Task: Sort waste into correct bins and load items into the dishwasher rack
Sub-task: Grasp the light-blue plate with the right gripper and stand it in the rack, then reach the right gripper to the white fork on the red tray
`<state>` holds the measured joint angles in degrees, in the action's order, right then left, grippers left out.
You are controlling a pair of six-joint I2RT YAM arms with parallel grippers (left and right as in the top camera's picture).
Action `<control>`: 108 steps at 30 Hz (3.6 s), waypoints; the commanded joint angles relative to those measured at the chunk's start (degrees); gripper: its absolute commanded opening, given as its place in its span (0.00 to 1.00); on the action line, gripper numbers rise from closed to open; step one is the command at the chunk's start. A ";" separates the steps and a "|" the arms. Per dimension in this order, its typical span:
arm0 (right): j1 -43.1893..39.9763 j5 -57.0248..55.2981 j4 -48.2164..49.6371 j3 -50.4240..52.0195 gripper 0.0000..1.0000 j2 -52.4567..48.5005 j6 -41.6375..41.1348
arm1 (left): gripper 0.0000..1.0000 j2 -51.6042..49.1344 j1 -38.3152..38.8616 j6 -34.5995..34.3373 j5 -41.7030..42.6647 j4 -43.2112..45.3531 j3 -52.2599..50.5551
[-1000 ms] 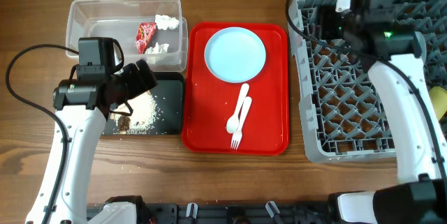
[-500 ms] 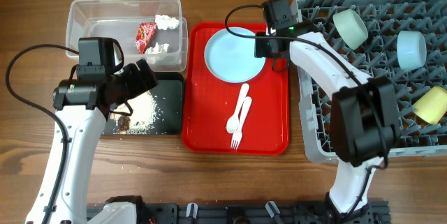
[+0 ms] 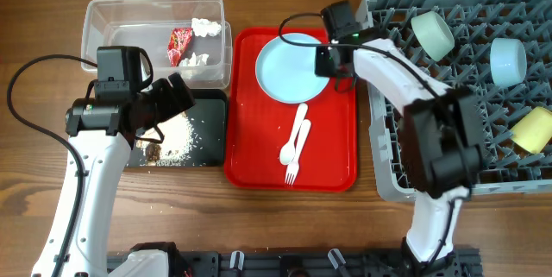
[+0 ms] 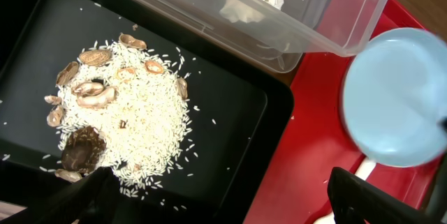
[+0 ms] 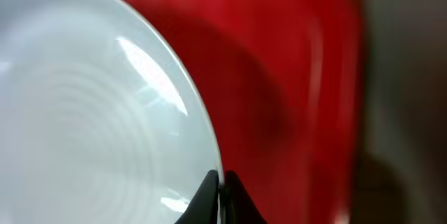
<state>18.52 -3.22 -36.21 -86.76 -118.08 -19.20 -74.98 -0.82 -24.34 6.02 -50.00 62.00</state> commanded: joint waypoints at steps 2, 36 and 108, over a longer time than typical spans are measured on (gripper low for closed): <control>-3.48 -9.64 2.49 -1.90 0.04 17.53 12.83 | 0.96 0.57 -0.31 -0.15 0.11 0.00 0.63; -26.45 -40.44 26.91 -1.86 0.67 7.58 56.59 | 0.97 0.57 -0.31 -0.17 0.09 0.02 0.63; 7.48 -2.84 2.89 21.97 0.22 9.66 -2.19 | 1.00 0.57 -0.31 -0.15 0.11 -0.46 0.63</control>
<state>26.85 -5.08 -34.11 -63.09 -106.69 -26.48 -74.98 -0.82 -24.34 6.02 -50.41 62.00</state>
